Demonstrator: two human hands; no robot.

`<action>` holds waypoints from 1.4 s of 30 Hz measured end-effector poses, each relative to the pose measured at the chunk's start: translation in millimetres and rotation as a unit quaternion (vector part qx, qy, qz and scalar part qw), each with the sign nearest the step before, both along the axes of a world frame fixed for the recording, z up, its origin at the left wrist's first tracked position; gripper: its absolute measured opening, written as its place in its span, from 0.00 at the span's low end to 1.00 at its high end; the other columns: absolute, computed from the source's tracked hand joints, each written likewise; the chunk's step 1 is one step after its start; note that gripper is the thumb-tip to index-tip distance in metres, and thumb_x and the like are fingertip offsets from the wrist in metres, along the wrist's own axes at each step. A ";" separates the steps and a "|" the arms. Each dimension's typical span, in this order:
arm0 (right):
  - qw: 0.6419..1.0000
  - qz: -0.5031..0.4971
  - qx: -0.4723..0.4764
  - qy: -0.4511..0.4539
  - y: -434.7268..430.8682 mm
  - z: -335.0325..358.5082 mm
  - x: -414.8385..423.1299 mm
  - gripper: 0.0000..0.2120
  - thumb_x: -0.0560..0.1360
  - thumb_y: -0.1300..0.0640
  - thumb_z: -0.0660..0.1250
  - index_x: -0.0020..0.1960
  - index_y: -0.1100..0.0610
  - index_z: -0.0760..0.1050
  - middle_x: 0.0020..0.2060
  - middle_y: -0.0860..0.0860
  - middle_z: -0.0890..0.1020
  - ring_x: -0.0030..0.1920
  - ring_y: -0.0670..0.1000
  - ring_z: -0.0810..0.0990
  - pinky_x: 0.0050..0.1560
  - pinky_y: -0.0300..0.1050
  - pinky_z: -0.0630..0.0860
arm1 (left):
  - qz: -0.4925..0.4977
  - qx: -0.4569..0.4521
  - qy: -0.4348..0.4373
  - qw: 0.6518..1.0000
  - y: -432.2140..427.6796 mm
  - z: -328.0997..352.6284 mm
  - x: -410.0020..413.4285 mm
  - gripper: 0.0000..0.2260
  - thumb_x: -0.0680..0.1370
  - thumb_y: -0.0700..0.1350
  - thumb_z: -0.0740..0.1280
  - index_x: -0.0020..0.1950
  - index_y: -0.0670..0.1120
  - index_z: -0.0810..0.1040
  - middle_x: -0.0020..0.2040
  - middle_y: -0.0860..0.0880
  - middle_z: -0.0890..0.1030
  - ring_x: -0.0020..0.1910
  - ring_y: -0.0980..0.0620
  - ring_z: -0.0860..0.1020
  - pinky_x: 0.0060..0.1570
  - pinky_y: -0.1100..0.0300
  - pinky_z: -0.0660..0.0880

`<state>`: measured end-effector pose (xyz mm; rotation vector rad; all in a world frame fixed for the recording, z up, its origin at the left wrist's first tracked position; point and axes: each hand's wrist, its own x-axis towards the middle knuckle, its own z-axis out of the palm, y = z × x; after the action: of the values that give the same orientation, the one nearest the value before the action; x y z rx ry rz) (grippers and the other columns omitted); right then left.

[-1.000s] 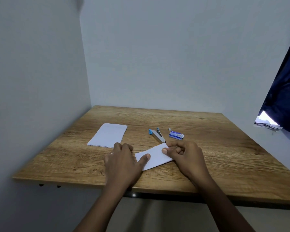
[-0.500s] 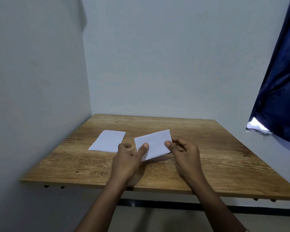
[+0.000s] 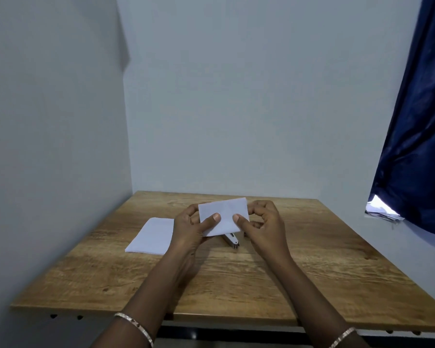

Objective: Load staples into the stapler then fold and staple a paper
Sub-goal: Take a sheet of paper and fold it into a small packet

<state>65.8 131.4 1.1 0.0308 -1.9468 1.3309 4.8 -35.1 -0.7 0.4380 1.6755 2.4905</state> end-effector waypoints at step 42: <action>0.946 0.136 -0.267 -0.121 46.2 -22.2 -95.6 0.13 0.71 0.61 0.78 0.55 0.59 0.82 0.47 0.56 0.89 0.49 0.57 0.89 0.49 0.57 0.86 | 0.003 -0.014 -0.068 0.998 33.5 -25.0 -81.5 0.17 0.72 0.42 0.78 0.57 0.35 0.83 0.49 0.41 0.88 0.46 0.45 0.88 0.41 0.59 0.84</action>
<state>-29.8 177.5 -21.1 -0.1388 -1.7538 2.0976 -76.7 -1.6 -25.7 0.2538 1.6598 2.4359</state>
